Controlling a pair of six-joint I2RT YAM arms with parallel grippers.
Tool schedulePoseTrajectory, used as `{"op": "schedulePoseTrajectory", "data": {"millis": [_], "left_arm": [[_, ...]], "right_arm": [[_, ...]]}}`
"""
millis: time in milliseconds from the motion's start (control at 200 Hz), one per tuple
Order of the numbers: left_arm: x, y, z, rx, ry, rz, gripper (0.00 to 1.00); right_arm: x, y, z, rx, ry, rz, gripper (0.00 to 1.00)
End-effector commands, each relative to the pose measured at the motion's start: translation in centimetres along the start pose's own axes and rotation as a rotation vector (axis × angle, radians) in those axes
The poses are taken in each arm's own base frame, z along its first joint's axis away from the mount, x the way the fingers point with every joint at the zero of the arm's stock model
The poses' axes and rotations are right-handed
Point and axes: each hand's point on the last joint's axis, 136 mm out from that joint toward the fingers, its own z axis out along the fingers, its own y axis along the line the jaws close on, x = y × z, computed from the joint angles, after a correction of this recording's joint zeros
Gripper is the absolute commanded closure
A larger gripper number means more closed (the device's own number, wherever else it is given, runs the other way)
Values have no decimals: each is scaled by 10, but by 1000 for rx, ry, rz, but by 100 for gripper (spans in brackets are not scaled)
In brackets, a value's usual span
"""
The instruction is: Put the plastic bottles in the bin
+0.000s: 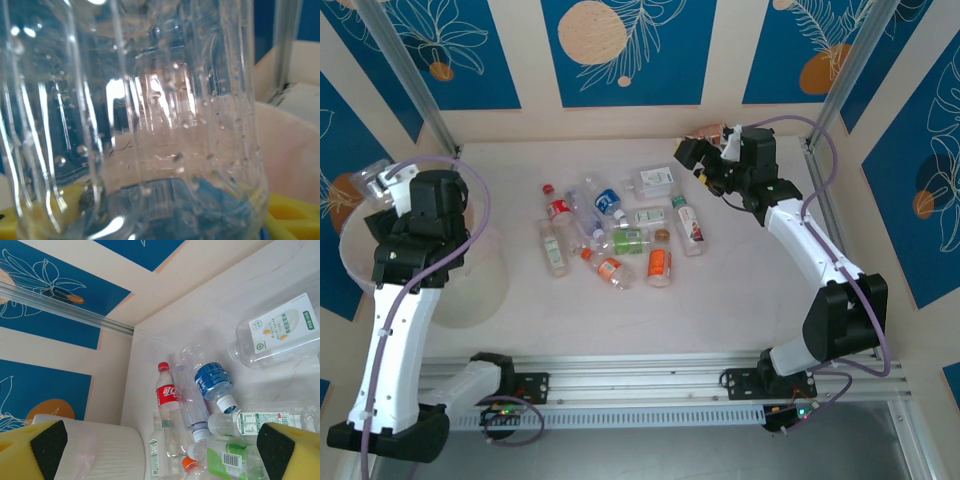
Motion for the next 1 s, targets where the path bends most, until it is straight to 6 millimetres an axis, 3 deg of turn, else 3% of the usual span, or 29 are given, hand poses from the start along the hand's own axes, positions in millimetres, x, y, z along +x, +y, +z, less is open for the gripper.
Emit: {"op": "schedulePoseTrajectory", "data": {"millis": [0, 180, 290, 395, 445, 540, 760, 995], "left_arm": [[26, 11, 20, -51, 106, -14, 65], [62, 18, 57, -116, 253, -18, 66], [72, 23, 68, -144, 300, -48, 65], [83, 30, 77, -177, 358, -71, 57], [87, 30, 80, -179, 378, -75, 48], [88, 31, 80, -182, 376, -86, 32], [82, 37, 77, -198, 356, -89, 16], [83, 35, 78, -195, 364, -87, 12]], "right_arm": [[0, 13, 2, -26, 31, -15, 1], [-2, 19, 2, -38, 34, -21, 1], [-2, 21, 1, -41, 34, -23, 1], [-3, 22, 0, -38, 33, -31, 1], [-3, 22, 0, -35, 34, -35, 1], [-3, 22, 0, -31, 33, -36, 1], [-1, 17, 1, -18, 34, -29, 1], [-3, 17, 2, -13, 31, -31, 1]]}}
